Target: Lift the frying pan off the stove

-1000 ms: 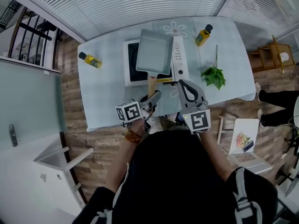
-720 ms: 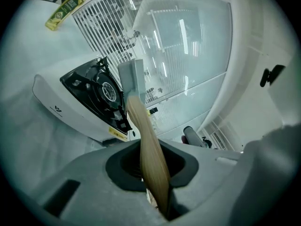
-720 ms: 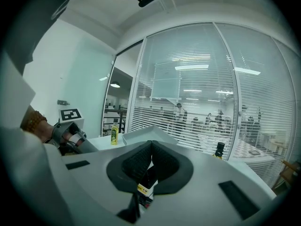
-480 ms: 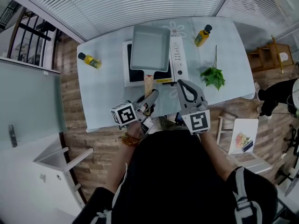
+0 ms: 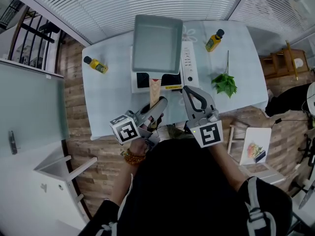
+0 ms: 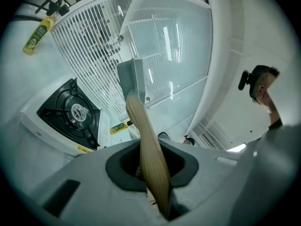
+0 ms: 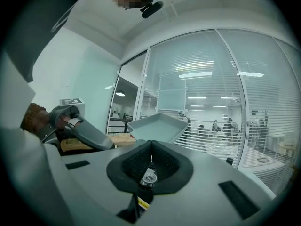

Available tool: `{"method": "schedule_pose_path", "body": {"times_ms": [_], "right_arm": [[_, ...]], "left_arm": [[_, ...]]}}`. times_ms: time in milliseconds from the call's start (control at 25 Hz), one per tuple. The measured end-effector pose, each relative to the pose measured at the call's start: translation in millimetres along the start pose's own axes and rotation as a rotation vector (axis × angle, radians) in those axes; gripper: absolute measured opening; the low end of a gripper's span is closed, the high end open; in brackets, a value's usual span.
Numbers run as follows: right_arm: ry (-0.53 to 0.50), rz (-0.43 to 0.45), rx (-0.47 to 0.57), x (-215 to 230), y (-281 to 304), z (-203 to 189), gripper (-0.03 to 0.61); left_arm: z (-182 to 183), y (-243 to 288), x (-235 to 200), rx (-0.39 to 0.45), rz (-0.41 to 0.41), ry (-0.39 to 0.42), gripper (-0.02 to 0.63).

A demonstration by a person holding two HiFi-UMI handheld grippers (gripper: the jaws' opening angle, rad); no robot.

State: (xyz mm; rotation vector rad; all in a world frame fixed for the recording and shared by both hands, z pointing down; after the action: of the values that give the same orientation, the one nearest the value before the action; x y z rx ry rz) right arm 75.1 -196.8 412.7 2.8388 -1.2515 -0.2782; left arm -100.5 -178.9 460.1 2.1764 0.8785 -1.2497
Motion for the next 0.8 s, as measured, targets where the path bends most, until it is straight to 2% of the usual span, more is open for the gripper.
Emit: {"method": "schedule_pose_path", "body": {"times_ms": [280,800], "right_arm": [[0.012,0.033,0.058,-10.8,3.1,26.9,0.003],[0.012,0.043,0.063,-20.7,3.1,33.2,0.002]], "left_arm": [[11.3,-9.8,23.7,0.02,-0.022,0.04,0.054],[12.6,-13.0,36.2,0.006,-0.065,0.056,0.054]]}}
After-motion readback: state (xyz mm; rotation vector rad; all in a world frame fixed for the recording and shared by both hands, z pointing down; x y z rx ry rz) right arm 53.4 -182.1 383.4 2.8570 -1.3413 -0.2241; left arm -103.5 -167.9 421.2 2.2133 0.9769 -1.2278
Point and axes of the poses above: the fingertips, and each gripper's own axes: y forward along the fingers, x to its right, z out of its top, the point moved 8 cm from there along -y, backward along the fingers, and after that the axes turned 6 degrees about z, right-handed, at the moved point
